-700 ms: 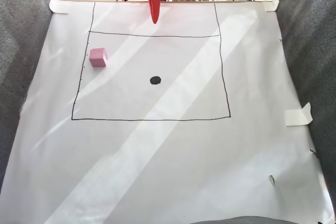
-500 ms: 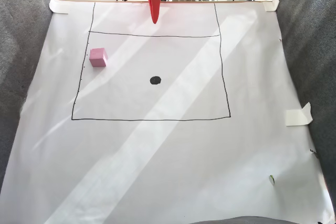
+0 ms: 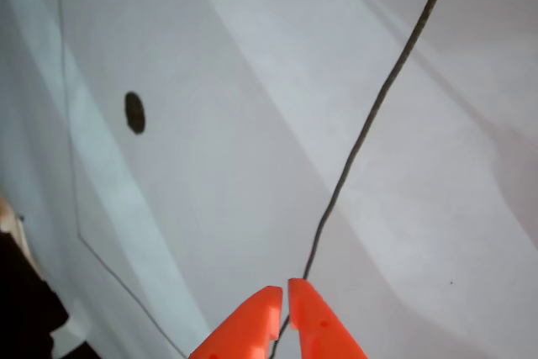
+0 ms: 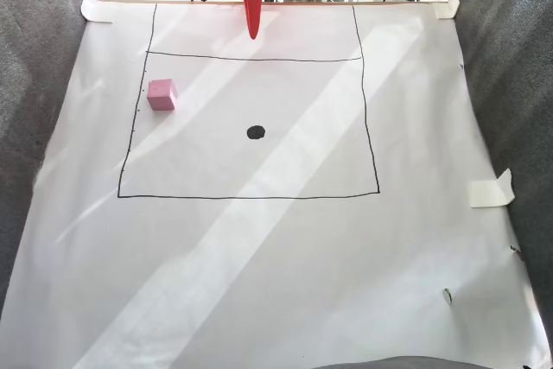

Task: Grasp the colored block, Place it on the black dot, and then return the arm to the default position.

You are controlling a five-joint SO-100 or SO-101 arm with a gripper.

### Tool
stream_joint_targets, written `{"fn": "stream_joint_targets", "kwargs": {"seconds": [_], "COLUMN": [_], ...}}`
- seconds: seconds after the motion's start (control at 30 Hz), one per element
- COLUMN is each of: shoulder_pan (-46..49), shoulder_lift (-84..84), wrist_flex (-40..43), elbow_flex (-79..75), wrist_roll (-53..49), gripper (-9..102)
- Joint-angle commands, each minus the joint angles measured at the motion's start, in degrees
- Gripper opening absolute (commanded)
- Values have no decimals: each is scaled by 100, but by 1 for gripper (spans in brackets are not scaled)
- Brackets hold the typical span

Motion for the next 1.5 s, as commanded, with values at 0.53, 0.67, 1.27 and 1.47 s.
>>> {"fn": "stream_joint_targets", "kwargs": {"seconds": [0.53,0.67,1.27,1.47], "shoulder_pan": [510,800,2408,2698], "shoulder_lift": [-3041,-4210,-10002,-11171], "wrist_flex": [958,1072,3287,3621], "elbow_flex": [-3463,-4597,-10626,-11821], "wrist_roll": [861,993,686,308], "gripper": [0,0,0,0]}}
